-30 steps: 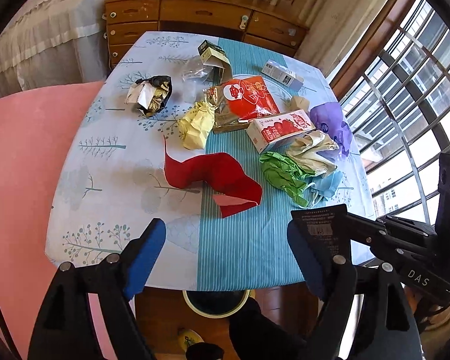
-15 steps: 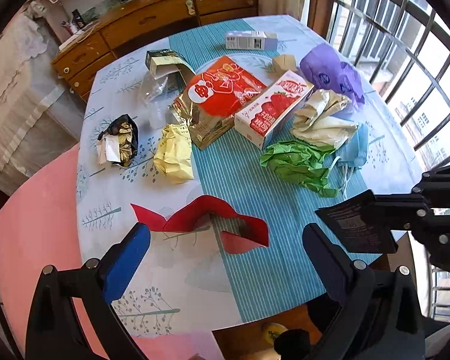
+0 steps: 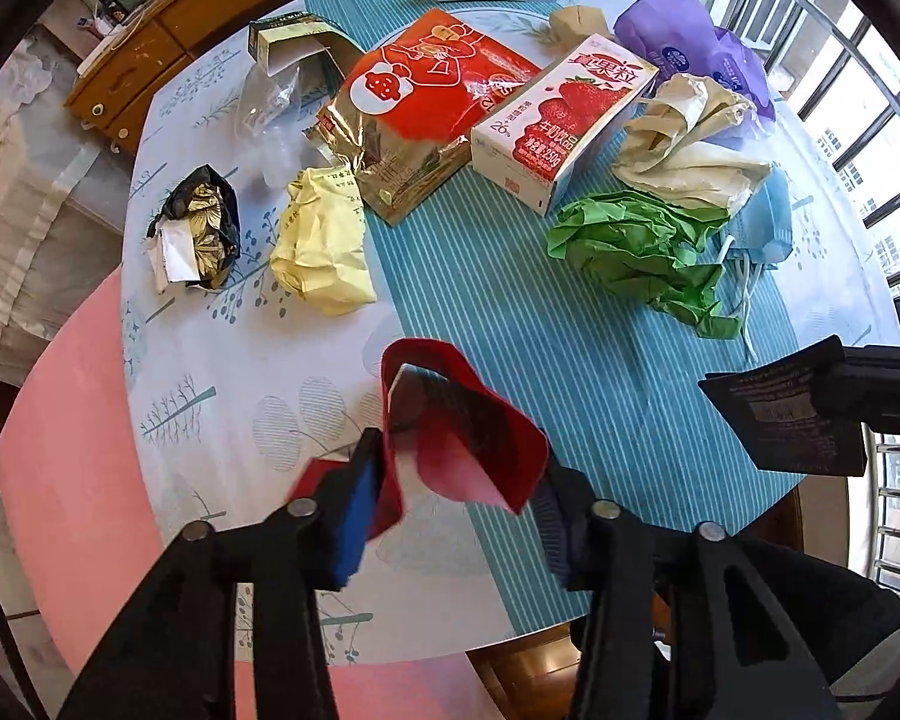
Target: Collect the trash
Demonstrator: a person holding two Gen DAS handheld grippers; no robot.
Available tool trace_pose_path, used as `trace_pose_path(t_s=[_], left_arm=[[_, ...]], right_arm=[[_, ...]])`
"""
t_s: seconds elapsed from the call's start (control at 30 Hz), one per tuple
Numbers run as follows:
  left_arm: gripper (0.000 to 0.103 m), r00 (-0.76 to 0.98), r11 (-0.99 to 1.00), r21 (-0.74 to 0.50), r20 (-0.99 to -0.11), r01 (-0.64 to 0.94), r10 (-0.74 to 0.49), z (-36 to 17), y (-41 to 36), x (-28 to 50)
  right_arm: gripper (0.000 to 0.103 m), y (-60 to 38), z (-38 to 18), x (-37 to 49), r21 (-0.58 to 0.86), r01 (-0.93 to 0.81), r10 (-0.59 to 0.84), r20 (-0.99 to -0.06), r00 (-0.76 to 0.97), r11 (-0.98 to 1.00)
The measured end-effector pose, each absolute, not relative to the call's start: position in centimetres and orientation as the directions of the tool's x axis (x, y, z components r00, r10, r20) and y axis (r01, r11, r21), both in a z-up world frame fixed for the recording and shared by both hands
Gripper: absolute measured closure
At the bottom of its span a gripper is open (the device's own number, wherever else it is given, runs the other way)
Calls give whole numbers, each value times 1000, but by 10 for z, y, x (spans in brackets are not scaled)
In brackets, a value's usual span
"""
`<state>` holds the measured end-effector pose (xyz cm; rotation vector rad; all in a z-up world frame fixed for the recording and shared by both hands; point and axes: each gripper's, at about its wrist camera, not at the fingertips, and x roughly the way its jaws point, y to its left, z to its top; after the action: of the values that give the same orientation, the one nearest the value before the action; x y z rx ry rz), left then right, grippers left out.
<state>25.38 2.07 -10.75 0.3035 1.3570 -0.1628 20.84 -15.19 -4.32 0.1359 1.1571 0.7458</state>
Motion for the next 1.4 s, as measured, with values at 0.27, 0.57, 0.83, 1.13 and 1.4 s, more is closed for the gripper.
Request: trace_pose_path(t_s=[0.27,0.57,0.83,1.13,1.4], left_arm=[[97,258,977,61,-966,203,6,-92,31,236],[97,351,985,-74,-928,154,-125,-49,39,167],[97,411,972,-132,-889,196,-203,-49,27,71],[97,273,963,-208,-930,170,-248,-132,6,6],[97,210,969,-240,-946,59,-247,-264,2,18]], right_arm=[[101,-150,-41,196,463,-462,598,-776,201,756],[101,-144,-26,143,461,-422,591,-765,258,780],[101,-135,-37,66,431,-360,541,-784,303,827],[101,-138,-115,13,429,-226,475,-852,220,874],[101,-141,-243,16,402,-113,417,-887,200,909]])
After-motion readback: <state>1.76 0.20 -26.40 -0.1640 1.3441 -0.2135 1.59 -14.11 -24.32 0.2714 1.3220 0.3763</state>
